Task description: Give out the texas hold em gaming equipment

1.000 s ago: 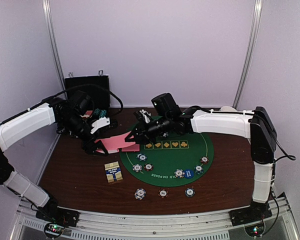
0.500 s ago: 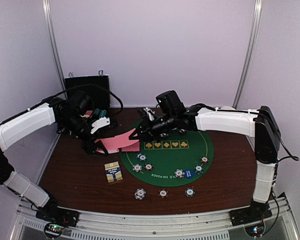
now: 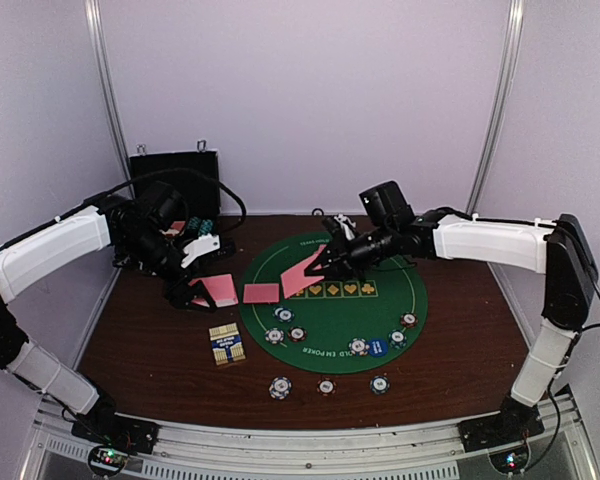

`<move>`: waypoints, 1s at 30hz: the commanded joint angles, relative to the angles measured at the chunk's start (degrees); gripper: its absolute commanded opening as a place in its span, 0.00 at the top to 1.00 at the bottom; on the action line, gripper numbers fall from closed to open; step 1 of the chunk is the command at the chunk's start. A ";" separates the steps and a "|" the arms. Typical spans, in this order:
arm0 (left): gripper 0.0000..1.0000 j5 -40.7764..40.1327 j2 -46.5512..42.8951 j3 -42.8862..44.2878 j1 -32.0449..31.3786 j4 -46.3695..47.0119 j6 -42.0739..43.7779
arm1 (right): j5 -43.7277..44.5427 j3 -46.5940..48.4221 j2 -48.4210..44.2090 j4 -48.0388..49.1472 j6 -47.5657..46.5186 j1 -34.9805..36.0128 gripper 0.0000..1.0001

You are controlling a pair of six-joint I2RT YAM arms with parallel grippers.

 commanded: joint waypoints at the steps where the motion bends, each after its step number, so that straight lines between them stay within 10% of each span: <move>1: 1.00 1.18 -1.05 1.66 0.36 0.93 0.65 | 1.82 -5.35 -2.33 -6.07 -6.57 -3.46 1.00; 23: 1.00 2.02 -0.61 2.74 0.36 0.32 0.56 | 17.67 -9.03 3.90 -20.99 -24.15 -10.21 0.99; 30: 1.00 2.35 -0.48 2.80 0.36 0.03 0.56 | 23.25 -7.46 2.78 -24.82 -26.30 -10.21 0.65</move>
